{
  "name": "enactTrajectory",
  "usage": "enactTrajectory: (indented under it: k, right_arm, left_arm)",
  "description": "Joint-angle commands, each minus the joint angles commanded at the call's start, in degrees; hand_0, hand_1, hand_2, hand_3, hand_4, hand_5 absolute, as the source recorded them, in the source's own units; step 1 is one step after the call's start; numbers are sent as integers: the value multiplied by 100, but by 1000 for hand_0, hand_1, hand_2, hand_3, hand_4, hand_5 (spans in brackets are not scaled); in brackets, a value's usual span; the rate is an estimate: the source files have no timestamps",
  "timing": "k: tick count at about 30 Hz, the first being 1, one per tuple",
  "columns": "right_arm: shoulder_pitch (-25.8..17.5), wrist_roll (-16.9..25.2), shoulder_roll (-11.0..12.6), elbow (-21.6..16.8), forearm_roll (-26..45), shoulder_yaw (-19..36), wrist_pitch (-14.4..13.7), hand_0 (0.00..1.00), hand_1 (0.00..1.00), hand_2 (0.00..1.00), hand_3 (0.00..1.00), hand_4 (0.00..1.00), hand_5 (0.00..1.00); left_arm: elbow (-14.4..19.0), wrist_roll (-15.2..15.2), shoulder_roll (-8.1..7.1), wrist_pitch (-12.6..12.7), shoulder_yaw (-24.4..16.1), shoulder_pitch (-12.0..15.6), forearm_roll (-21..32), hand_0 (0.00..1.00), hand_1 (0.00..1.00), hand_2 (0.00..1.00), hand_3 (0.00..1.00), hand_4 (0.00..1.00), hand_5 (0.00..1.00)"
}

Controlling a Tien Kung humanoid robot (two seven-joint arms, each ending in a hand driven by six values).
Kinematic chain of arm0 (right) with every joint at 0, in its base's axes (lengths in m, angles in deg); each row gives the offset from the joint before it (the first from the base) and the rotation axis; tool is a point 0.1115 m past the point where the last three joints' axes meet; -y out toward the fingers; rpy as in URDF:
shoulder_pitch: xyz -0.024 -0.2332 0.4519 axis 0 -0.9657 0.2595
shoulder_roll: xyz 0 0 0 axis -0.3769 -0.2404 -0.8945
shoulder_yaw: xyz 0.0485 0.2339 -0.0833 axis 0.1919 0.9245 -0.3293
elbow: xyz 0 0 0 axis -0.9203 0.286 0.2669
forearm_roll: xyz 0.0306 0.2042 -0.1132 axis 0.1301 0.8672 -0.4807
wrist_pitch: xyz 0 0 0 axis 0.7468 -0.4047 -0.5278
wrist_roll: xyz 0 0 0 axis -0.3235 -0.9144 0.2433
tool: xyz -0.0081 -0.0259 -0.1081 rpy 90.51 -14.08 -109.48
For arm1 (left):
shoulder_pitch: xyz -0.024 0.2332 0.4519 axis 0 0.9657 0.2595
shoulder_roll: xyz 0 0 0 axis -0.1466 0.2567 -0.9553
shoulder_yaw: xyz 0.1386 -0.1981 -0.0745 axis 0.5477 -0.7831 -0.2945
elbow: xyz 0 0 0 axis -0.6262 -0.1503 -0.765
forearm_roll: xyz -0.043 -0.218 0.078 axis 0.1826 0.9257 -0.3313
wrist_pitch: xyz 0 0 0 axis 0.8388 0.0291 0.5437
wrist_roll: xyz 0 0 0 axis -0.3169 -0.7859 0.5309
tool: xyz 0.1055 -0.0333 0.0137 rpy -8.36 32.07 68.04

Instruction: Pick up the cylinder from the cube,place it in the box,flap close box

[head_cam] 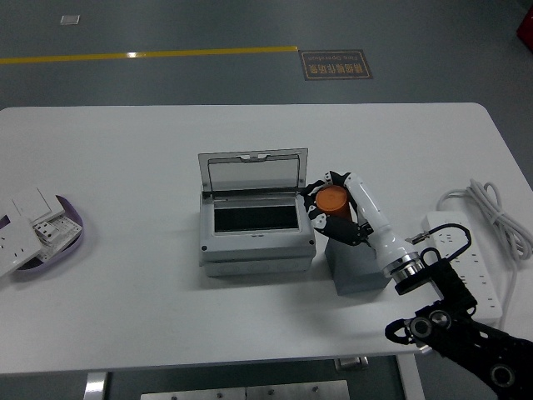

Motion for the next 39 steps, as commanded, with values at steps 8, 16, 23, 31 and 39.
enactTrajectory:
  k: [8, 16, 23, 31, 39]
  right_arm:
    - [918, -1456, -433, 114, -1542, -689, 698, 298, 299, 229, 201, 2, 2]
    - [1848, -2973, -767, 406, -3198, -1245, 1634, 214, 309, 253, 217, 2, 2]
    - [2098, -3641, -890, 550, -4002, -1477, 1838, 494, 474, 453, 448, 90, 2]
    - [2179, -3626, -965, 825, -4060, -1750, 1637, 704, 659, 637, 658, 467, 276]
    - [2202, -3529, -965, 872, -3984, -1868, 1522, 770, 661, 643, 683, 580, 336]
  left_arm:
    - [-5, 5, -26, 0, 83, -37, 48, 596, 621, 615, 635, 691, 202]
    - [-25, 1, -41, 8, 214, -53, 138, 596, 621, 615, 636, 694, 202]
    - [-23, -3, -42, 5, 227, -71, 141, 596, 621, 616, 636, 696, 205]
    - [-16, -15, -37, -3, 207, -65, 132, 596, 621, 616, 636, 697, 207]
    - [-18, -20, -25, 5, 192, -42, 123, 595, 621, 616, 636, 702, 216]
